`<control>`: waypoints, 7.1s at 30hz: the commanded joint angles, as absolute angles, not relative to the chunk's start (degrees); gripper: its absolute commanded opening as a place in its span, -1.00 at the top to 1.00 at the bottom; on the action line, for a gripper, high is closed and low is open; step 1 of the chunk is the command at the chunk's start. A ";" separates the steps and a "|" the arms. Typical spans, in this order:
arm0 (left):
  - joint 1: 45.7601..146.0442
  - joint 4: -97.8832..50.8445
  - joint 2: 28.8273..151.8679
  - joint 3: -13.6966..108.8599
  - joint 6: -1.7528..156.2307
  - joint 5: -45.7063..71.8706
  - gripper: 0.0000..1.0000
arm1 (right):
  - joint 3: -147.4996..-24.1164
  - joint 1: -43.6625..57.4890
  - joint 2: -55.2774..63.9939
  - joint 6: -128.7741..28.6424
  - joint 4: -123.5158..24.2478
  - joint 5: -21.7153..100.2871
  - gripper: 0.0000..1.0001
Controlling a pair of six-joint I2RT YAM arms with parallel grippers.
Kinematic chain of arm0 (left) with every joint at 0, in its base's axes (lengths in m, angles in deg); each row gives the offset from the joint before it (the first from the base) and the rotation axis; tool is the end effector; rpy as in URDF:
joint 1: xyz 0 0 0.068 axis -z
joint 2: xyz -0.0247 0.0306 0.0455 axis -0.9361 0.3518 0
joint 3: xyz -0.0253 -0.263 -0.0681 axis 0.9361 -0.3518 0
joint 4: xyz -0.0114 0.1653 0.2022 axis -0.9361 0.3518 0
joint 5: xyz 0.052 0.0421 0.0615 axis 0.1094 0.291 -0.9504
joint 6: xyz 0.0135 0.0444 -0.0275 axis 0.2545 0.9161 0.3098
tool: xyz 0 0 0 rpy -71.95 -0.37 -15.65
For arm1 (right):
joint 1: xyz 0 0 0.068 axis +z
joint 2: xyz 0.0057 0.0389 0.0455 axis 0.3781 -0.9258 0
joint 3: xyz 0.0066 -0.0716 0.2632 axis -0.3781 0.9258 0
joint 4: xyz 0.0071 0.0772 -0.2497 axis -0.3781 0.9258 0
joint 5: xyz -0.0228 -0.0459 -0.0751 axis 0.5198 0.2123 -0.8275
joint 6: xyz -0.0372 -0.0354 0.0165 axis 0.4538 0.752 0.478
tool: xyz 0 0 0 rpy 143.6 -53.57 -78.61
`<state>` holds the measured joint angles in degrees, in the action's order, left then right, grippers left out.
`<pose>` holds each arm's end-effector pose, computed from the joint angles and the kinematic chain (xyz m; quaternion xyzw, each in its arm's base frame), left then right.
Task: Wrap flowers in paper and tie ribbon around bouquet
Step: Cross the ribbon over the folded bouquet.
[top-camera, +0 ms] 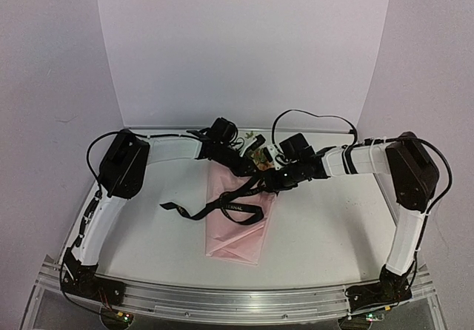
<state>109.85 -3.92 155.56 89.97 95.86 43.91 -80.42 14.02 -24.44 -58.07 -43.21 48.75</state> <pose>0.3994 -0.3700 0.1573 0.4695 0.7396 -0.4013 0.2675 0.3253 0.2513 0.1732 -0.2247 0.8928 0.2821 0.2700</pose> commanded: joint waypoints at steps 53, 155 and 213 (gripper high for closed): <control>113.96 -17.64 157.06 69.87 58.55 51.83 1.00 | -83.28 16.97 -19.85 -77.31 -23.50 42.48 0.22; 109.81 -6.47 158.60 76.49 68.47 52.24 1.00 | -63.57 11.37 -3.40 -72.73 -19.47 19.35 1.00; 109.59 -6.57 113.52 27.45 24.64 -3.33 1.00 | -64.02 10.52 -2.00 -73.47 -17.64 17.09 1.00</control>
<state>112.41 -7.85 113.40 25.55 21.79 -0.97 -62.34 11.32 -1.69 -73.28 -18.28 19.00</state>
